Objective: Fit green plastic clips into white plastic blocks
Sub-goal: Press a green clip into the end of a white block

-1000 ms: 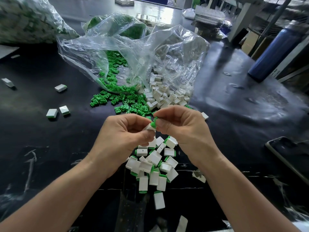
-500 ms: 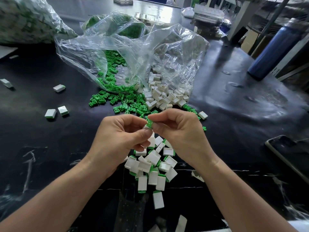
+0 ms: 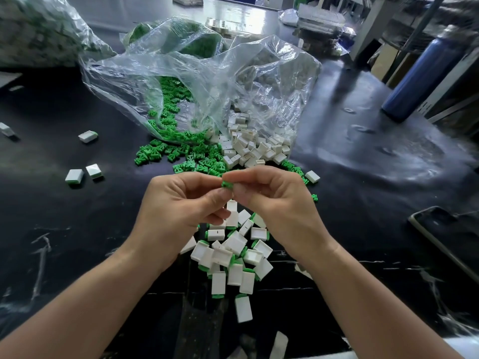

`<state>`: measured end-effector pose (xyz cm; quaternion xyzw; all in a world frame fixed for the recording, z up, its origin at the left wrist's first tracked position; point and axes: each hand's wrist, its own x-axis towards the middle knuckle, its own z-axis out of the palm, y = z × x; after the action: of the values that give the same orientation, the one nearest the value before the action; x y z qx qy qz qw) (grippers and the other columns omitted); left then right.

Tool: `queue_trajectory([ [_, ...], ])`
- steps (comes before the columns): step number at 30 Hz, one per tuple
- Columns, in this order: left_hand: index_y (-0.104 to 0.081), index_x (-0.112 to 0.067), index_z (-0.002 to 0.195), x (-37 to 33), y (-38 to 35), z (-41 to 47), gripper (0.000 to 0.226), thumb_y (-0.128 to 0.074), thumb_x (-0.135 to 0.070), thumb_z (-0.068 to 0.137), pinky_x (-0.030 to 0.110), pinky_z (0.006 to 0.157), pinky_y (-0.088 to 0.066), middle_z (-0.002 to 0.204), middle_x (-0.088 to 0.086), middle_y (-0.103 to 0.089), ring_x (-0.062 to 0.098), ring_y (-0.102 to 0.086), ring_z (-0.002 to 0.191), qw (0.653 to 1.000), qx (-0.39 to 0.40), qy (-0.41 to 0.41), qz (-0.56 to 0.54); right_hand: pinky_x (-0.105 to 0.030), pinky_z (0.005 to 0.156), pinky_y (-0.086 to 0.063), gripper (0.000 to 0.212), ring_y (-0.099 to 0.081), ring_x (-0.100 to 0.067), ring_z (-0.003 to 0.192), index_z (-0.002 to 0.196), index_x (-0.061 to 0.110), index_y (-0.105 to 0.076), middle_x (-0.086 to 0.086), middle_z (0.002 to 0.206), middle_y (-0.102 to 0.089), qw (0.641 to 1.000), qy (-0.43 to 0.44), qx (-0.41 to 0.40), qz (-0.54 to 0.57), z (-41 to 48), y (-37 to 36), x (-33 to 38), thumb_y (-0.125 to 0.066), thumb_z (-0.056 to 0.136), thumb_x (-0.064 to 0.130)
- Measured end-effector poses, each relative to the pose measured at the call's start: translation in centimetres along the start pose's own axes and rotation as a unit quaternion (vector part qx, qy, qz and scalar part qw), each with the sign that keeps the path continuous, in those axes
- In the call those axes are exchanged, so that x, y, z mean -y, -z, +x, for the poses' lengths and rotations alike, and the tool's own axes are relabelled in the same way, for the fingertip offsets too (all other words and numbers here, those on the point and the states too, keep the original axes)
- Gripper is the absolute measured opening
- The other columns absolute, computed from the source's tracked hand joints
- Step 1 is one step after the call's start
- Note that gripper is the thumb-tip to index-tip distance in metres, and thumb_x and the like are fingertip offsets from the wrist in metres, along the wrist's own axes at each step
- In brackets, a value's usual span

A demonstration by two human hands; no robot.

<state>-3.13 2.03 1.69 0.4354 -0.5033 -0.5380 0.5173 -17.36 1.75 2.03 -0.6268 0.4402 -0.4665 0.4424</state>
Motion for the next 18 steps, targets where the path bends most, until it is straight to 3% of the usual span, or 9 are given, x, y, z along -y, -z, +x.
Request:
queue_trajectory([
  [2, -0.072, -0.015, 0.071, 0.02, 0.14, -0.02, 0.015, -0.069, -0.018, 0.057, 0.021, 0.047, -0.053, 0.061, 0.007, -0.069, 0.014, -0.063, 0.048, 0.999, 0.001, -0.024, 0.022, -0.018, 0.062, -0.05, 0.006, -0.061, -0.004, 0.066, 0.084, 0.019, -0.064, 0.009, 0.07, -0.065, 0.996, -0.054, -0.008, 0.065, 0.05, 0.13, 0.12, -0.061, 0.083, 0.024],
  [4, -0.074, -0.019, 0.07, -0.01, 0.11, -0.11, 0.017, -0.071, -0.024, 0.054, 0.019, 0.046, -0.051, 0.062, 0.004, -0.07, 0.012, -0.063, 0.049, 0.998, 0.005, -0.05, 0.038, -0.021, 0.059, -0.05, 0.038, -0.058, -0.009, 0.063, 0.084, 0.013, -0.06, 0.004, 0.07, -0.062, 0.989, -0.126, 0.008, 0.077, 0.24, 0.32, 0.08, -0.052, 0.073, 0.049],
  [6, -0.075, -0.024, 0.069, 0.12, -0.05, -0.3, 0.016, -0.07, -0.029, 0.054, 0.017, 0.046, -0.048, 0.06, 0.003, -0.069, 0.011, -0.061, 0.049, 0.995, 0.019, -0.078, 0.058, -0.021, 0.055, -0.049, 0.055, -0.057, -0.012, 0.06, 0.08, 0.009, -0.061, 0.0, 0.068, -0.063, 0.977, -0.181, 0.074, 0.082, 0.42, 0.25, 0.08, -0.044, 0.067, 0.06],
  [11, -0.073, -0.022, 0.076, 0.48, 0.17, -0.41, 0.013, -0.067, -0.02, 0.064, 0.031, 0.053, -0.053, 0.072, 0.011, -0.068, 0.034, -0.059, 0.056, 0.986, 0.024, -0.132, 0.102, -0.019, 0.049, -0.045, 0.054, -0.056, -0.013, 0.055, 0.066, 0.013, -0.062, -0.001, 0.063, -0.064, 0.956, -0.218, 0.166, 0.105, 0.12, -0.41, 0.05, -0.04, 0.067, 0.062],
  [14, -0.07, -0.021, 0.074, 0.45, 0.02, -0.28, 0.012, -0.066, -0.016, 0.064, 0.027, 0.056, -0.053, 0.08, 0.008, -0.065, 0.031, -0.06, 0.064, 0.981, 0.02, -0.155, 0.119, -0.018, 0.049, -0.043, 0.054, -0.053, -0.01, 0.052, 0.068, 0.01, -0.059, 0.002, 0.058, -0.061, 0.952, -0.223, 0.179, 0.106, 0.07, -0.27, 0.12, -0.037, 0.071, 0.06],
  [16, -0.069, -0.016, 0.074, 0.46, -0.15, -0.18, 0.012, -0.065, -0.013, 0.064, 0.023, 0.055, -0.053, 0.079, 0.012, -0.062, 0.028, -0.061, 0.059, 0.982, 0.034, -0.151, 0.106, -0.018, 0.048, -0.04, 0.053, -0.049, -0.009, 0.05, 0.069, 0.009, -0.055, 0.004, 0.056, -0.056, 0.954, -0.218, 0.174, 0.108, -0.02, -0.25, 0.09, -0.036, 0.072, 0.058],
  [18, -0.069, -0.01, 0.077, 0.5, -0.15, -0.13, 0.014, -0.065, -0.011, 0.064, 0.033, 0.057, -0.054, 0.076, 0.019, -0.061, 0.031, -0.061, 0.055, 0.984, 0.05, -0.139, 0.095, -0.019, 0.047, -0.038, 0.05, -0.045, -0.009, 0.049, 0.068, 0.009, -0.052, 0.003, 0.056, -0.051, 0.957, -0.215, 0.164, 0.108, -0.17, -0.35, 0.06, -0.036, 0.072, 0.057],
])
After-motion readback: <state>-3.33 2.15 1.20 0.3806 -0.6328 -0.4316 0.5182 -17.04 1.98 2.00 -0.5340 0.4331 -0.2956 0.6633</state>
